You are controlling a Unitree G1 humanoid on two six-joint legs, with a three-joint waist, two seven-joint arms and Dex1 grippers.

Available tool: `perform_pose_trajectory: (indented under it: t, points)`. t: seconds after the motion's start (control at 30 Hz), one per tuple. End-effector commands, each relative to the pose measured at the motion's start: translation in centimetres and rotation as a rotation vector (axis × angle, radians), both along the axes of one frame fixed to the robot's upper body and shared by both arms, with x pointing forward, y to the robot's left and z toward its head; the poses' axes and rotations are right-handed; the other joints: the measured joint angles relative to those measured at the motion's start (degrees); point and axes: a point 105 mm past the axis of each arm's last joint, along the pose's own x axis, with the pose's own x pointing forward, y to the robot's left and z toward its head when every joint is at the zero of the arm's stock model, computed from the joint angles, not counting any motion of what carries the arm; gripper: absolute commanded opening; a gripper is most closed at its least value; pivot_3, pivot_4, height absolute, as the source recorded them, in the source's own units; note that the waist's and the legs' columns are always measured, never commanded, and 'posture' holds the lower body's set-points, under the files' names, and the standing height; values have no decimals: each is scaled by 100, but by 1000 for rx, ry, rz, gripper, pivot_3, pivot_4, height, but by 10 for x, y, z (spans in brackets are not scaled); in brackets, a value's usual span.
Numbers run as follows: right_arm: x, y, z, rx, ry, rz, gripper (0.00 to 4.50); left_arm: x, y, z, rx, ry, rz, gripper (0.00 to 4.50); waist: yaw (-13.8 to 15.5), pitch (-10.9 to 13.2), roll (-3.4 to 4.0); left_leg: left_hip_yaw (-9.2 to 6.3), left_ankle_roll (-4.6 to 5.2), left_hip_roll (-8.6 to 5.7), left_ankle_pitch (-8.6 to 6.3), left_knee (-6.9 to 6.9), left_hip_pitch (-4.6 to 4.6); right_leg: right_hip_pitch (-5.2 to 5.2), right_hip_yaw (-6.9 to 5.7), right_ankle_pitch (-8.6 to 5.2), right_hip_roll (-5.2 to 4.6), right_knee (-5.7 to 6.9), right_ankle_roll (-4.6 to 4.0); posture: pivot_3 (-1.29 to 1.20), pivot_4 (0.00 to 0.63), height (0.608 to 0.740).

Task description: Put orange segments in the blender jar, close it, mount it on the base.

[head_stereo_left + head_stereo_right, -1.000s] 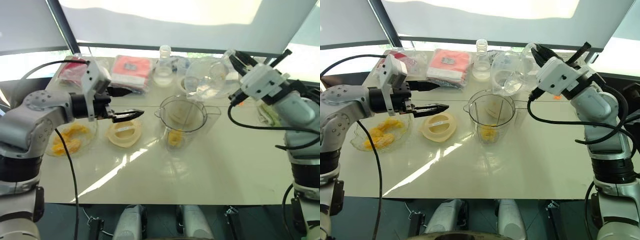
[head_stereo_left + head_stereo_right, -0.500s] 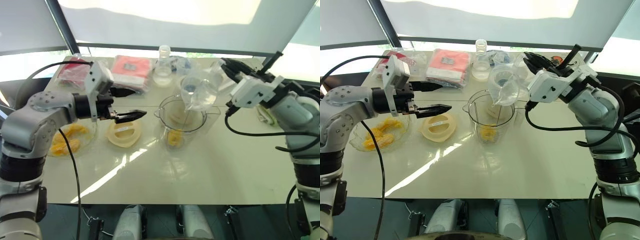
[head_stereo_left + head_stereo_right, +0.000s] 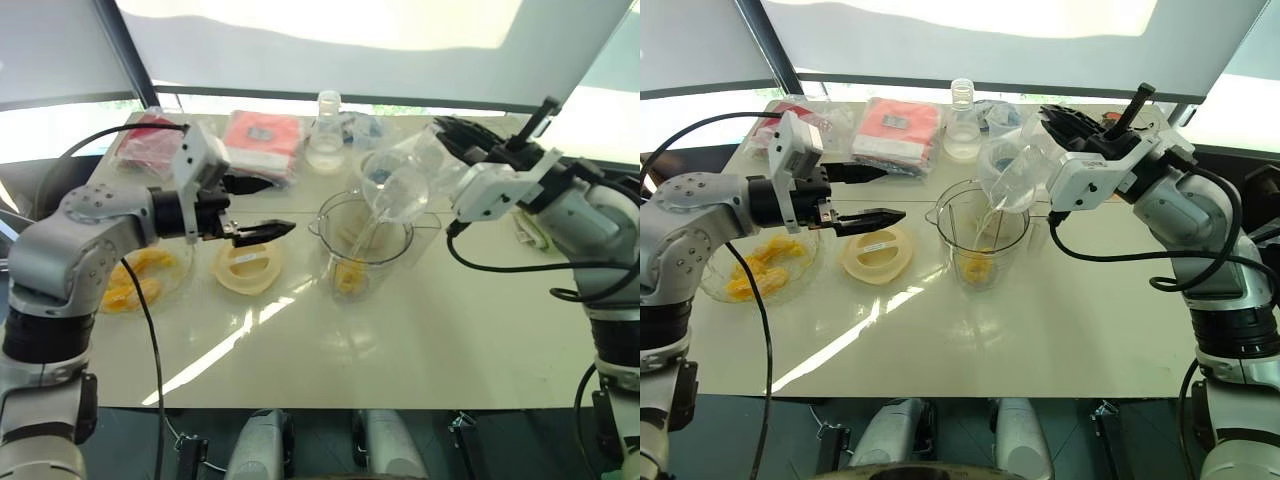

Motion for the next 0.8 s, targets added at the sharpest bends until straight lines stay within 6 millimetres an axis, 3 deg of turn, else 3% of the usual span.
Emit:
perform_pose_trajectory:
  t: [0.03, 0.33, 0.43, 0.57, 0.67, 0.8]
  points:
    - [-4, -8, 14, 148, 7, 15, 68, -3, -2, 11, -1, -56, -9, 4500, 0, 0, 0, 0, 0, 0, 0, 0, 0, 0, 0, 0, 0, 0, 0, 0, 150, 740]
    - [-5, -21, -1, 414, 218, 42, 68, -1, -2, 18, -18, -66, -16, 4500, 8, 0, -1, -2, 0, 0, 0, 1, 0, 2, 0, 8, -1, 1, 13, 0, 150, 740]
    - [-7, -29, -7, 576, 306, 49, 68, 0, -3, 19, -24, -67, -22, 4500, 8, -1, -1, -3, 0, 1, 0, 0, 1, 2, -1, 8, 0, 1, 13, 0, 150, 740]
    - [-10, -54, -9, 871, 346, 21, 68, 0, -5, 22, -34, -67, -36, 4500, 12, -1, -2, -4, 0, 3, 0, 0, 1, 3, -2, 8, 2, 4, 14, 0, 150, 740]
    - [-10, -87, -11, 1122, 316, -56, 68, 1, -6, 23, -40, -69, -45, 4500, 11, -1, -1, -4, 0, 2, 0, 1, 1, 3, -2, 9, -1, 5, 13, 0, 150, 740]
    - [-16, -128, -23, 1313, 226, -189, 68, 0, -9, 25, -43, -68, -62, 4500, 21, -1, -1, -5, 0, 1, 0, 1, 1, 3, -2, 8, -1, 4, 13, 0, 150, 740]
